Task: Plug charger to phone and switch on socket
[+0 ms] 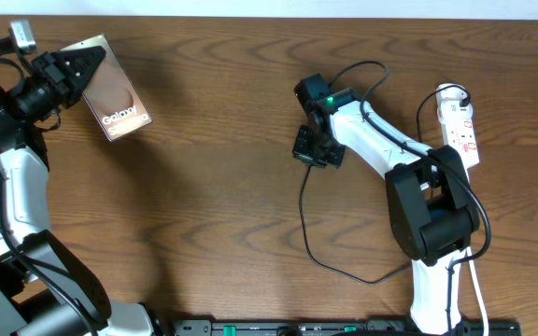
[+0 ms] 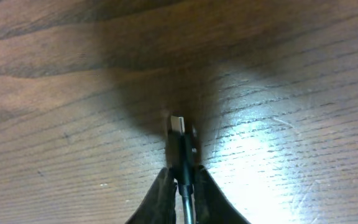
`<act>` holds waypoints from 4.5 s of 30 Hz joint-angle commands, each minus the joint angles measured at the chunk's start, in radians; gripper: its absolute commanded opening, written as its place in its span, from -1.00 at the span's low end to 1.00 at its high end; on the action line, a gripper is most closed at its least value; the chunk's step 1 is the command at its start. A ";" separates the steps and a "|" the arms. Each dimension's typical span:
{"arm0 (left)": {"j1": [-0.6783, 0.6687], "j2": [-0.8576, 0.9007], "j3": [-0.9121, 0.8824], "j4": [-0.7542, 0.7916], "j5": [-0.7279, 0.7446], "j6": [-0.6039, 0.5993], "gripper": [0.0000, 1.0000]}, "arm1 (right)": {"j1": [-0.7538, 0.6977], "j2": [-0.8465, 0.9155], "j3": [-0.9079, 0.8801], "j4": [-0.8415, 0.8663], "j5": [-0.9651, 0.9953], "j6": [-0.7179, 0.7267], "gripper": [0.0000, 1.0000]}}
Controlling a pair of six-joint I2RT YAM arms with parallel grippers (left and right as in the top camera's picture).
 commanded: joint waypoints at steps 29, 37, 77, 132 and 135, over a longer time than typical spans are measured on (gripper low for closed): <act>0.003 -0.002 0.005 0.005 0.025 -0.016 -0.85 | 0.018 0.002 -0.109 -0.013 0.016 0.051 -0.97; 0.003 -0.002 0.005 0.005 0.025 -0.016 -0.85 | 0.018 0.002 -0.111 -0.063 0.003 0.051 -0.98; -0.014 -0.002 0.005 0.005 0.100 -0.007 -0.86 | 0.053 0.002 -0.187 0.806 -1.348 -0.596 -0.98; -0.279 -0.002 0.005 0.122 -0.130 0.010 -0.85 | 0.129 0.002 -0.187 1.655 -1.291 0.089 -0.98; -0.279 -0.002 0.005 0.150 -0.093 0.010 -0.85 | 0.129 0.002 -0.187 1.678 -1.292 0.088 -0.98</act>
